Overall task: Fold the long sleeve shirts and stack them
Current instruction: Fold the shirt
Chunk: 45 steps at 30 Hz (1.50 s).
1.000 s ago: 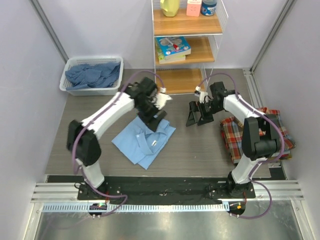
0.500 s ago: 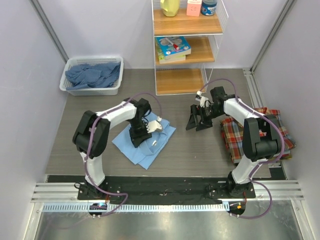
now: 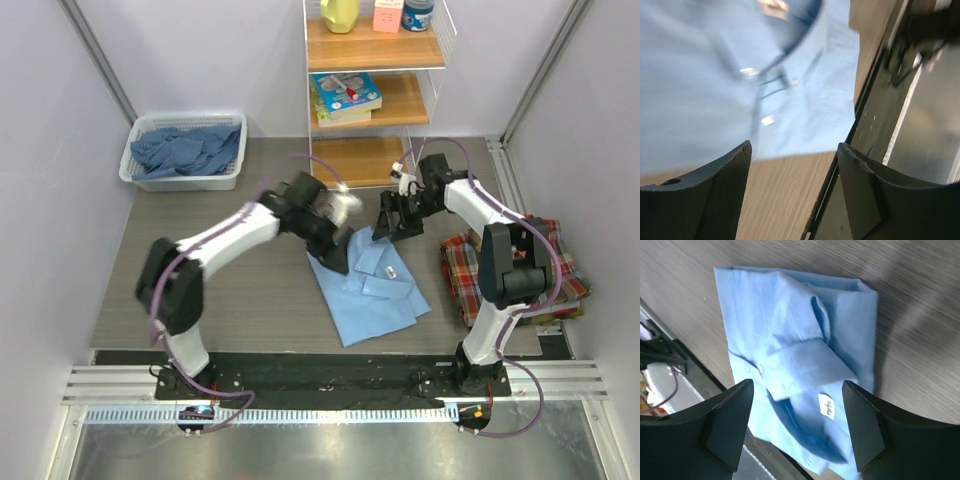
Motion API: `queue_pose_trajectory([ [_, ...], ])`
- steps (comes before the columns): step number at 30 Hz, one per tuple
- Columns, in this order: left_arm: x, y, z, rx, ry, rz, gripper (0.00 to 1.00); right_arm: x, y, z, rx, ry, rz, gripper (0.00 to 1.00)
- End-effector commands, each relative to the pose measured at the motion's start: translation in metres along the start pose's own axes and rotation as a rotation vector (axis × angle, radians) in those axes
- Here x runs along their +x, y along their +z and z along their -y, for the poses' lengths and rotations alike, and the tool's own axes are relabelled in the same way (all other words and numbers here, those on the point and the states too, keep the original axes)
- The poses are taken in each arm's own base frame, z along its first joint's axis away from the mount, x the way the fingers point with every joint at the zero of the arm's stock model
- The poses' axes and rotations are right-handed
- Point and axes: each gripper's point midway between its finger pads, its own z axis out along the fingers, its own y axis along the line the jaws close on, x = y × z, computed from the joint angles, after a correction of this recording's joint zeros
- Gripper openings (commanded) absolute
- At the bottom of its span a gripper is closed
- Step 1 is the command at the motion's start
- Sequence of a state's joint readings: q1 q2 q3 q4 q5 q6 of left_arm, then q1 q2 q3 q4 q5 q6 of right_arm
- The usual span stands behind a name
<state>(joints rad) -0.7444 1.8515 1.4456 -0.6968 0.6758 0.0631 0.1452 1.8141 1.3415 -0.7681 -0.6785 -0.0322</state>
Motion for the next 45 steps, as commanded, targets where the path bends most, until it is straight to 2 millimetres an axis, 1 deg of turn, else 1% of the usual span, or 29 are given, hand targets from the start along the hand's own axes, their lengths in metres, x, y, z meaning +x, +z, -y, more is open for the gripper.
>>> queue_pose_trajectory([
  [1,-0.042,-0.109,-0.015,-0.064,-0.083,0.345,0.74,-0.006,0.02,-0.025,0.029,-0.128,-0.036,0.77],
  [2,-0.038,-0.122,-0.018,-0.092,-0.061,0.356,0.75,-0.006,0.028,-0.023,0.066,-0.149,-0.047,0.77],
  [3,-0.022,-0.126,-0.021,-0.107,-0.102,0.312,0.76,-0.007,0.035,-0.024,0.081,-0.174,-0.044,0.77],
  [4,-0.013,-0.136,-0.033,-0.138,-0.128,0.313,0.76,-0.004,0.044,-0.031,0.093,-0.213,-0.06,0.77],
  [7,0.013,-0.151,-0.04,-0.166,-0.18,0.309,0.77,-0.005,0.065,-0.018,0.18,-0.283,-0.086,0.76],
  [8,0.017,-0.164,-0.046,-0.184,-0.201,0.336,0.77,-0.005,0.078,-0.014,0.202,-0.304,-0.111,0.74],
  [10,0.028,-0.169,-0.048,-0.192,-0.23,0.333,0.77,-0.01,0.089,-0.002,0.257,-0.339,-0.128,0.69],
  [11,0.034,-0.177,-0.052,-0.211,-0.236,0.344,0.76,-0.019,0.094,-0.006,0.26,-0.381,-0.121,0.68],
  [12,0.037,-0.179,-0.051,-0.204,-0.245,0.347,0.76,-0.015,0.106,-0.003,0.243,-0.391,-0.149,0.65],
  [13,0.042,-0.18,-0.051,-0.199,-0.258,0.346,0.76,-0.023,0.109,-0.01,0.227,-0.418,-0.139,0.65],
  [17,0.065,-0.181,-0.045,-0.165,-0.315,0.371,0.76,-0.004,0.138,-0.057,0.091,-0.58,-0.221,0.63],
  [18,0.071,-0.188,-0.049,-0.173,-0.365,0.402,0.76,0.014,0.146,-0.078,0.032,-0.658,-0.269,0.62],
  [20,0.077,-0.19,-0.052,-0.151,-0.413,0.434,0.76,0.039,0.152,-0.103,-0.053,-0.73,-0.329,0.62],
  [21,0.087,-0.19,-0.059,-0.15,-0.484,0.449,0.75,0.059,0.157,-0.122,-0.117,-0.847,-0.376,0.62],
  [23,0.095,-0.187,-0.063,-0.135,-0.523,0.452,0.75,0.082,0.152,-0.136,-0.162,-0.932,-0.423,0.62],
  [25,0.104,-0.18,-0.069,-0.151,-0.54,0.436,0.74,0.084,0.136,-0.152,-0.203,-1.01,-0.39,0.65],
  [27,0.106,-0.176,-0.075,-0.162,-0.533,0.447,0.73,0.071,0.119,-0.163,-0.196,-1.011,-0.33,0.69],
  [28,0.105,-0.173,-0.078,-0.16,-0.529,0.443,0.72,0.051,0.101,-0.171,-0.182,-1.005,-0.255,0.7],
  [30,0.104,-0.162,-0.085,-0.193,-0.507,0.395,0.69,0.033,0.08,-0.178,-0.184,-0.968,-0.186,0.71],
  [31,0.097,-0.152,-0.08,-0.178,-0.46,0.359,0.67,0.021,0.067,-0.172,-0.169,-0.912,-0.145,0.71],
  [33,0.096,-0.138,-0.085,-0.199,-0.444,0.301,0.64,0.01,0.048,-0.166,-0.149,-0.855,-0.097,0.67],
  [34,0.09,-0.133,-0.083,-0.199,-0.419,0.286,0.63,0.013,0.045,-0.156,-0.133,-0.799,-0.104,0.65],
  [35,0.087,-0.12,-0.08,-0.181,-0.405,0.254,0.61,0.006,0.034,-0.14,-0.108,-0.746,-0.081,0.63],
  [36,0.085,-0.115,-0.082,-0.204,-0.388,0.233,0.58,0.008,0.031,-0.132,-0.096,-0.714,-0.084,0.56],
  [38,0.077,-0.104,-0.088,-0.245,-0.351,0.199,0.56,0.018,0.026,-0.1,-0.067,-0.606,-0.111,0.49],
  [40,0.076,-0.097,-0.102,-0.305,-0.347,0.165,0.55,0.035,0.023,-0.082,-0.058,-0.537,-0.147,0.44],
  [41,0.071,-0.096,-0.105,-0.316,-0.341,0.158,0.54,0.04,0.022,-0.076,-0.053,-0.514,-0.159,0.43],
  [42,0.077,-0.085,-0.111,-0.308,-0.35,0.116,0.51,0.043,0.018,-0.068,-0.039,-0.497,-0.159,0.41],
  [45,0.081,-0.076,-0.121,-0.317,-0.367,0.072,0.46,0.059,0.017,-0.049,0.011,-0.464,-0.203,0.39],
])
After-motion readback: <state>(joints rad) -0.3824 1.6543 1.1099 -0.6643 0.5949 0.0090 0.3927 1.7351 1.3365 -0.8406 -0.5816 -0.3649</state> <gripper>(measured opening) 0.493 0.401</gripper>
